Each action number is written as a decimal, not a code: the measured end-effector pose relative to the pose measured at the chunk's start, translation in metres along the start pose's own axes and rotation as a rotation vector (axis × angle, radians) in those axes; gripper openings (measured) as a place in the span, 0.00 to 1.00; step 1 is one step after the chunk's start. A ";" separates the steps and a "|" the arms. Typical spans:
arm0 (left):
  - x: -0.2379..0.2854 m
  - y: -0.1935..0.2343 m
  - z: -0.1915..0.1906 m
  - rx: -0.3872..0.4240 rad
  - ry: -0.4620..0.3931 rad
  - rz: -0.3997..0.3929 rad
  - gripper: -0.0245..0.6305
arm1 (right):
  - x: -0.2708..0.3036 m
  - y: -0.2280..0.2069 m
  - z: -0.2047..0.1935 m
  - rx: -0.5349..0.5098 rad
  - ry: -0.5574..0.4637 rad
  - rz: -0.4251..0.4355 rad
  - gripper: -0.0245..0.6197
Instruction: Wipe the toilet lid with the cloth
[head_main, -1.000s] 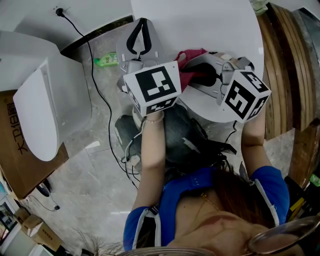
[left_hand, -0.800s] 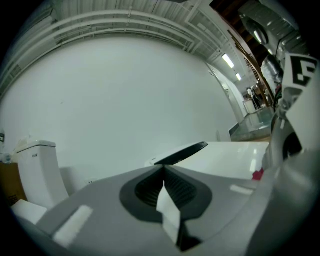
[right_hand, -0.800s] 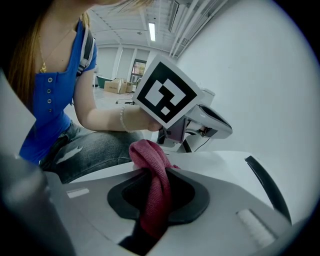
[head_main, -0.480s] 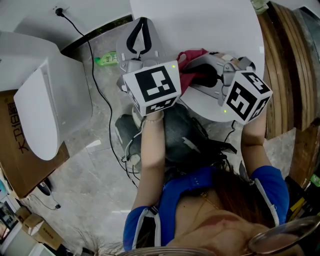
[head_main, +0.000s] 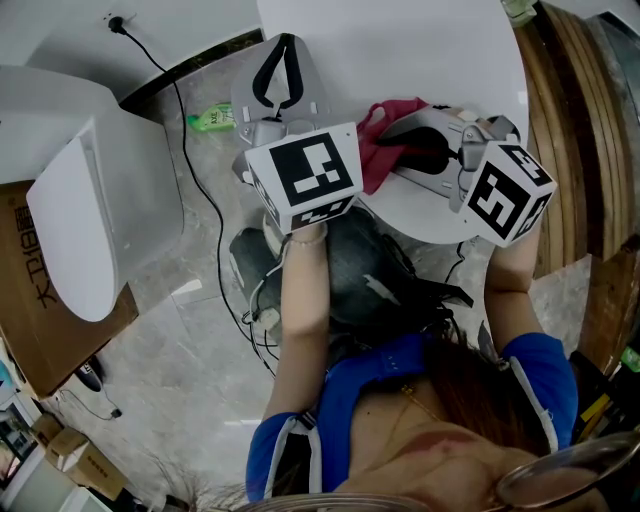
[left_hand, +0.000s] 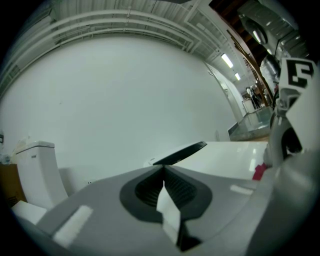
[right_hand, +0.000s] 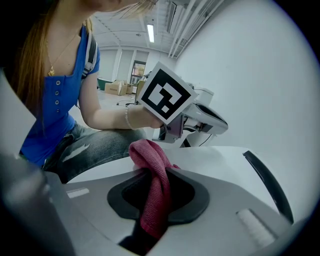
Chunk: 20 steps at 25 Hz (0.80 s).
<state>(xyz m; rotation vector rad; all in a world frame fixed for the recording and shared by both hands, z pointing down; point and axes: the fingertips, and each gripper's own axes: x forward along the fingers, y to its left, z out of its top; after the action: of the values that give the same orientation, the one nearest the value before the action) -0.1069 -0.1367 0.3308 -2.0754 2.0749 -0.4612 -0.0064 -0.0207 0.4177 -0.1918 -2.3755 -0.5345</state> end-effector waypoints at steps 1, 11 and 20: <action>0.000 -0.001 0.000 0.001 0.000 0.000 0.04 | -0.001 0.000 -0.001 0.003 0.000 -0.001 0.15; 0.002 -0.004 0.000 0.005 0.005 -0.004 0.04 | -0.013 0.001 -0.013 0.024 -0.006 -0.014 0.15; 0.005 -0.009 0.001 0.010 0.003 -0.014 0.04 | -0.028 -0.003 -0.026 0.037 -0.008 -0.042 0.15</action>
<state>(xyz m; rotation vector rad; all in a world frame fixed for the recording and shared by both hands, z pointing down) -0.0981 -0.1412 0.3335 -2.0858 2.0570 -0.4762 0.0291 -0.0342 0.4159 -0.1277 -2.4004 -0.5106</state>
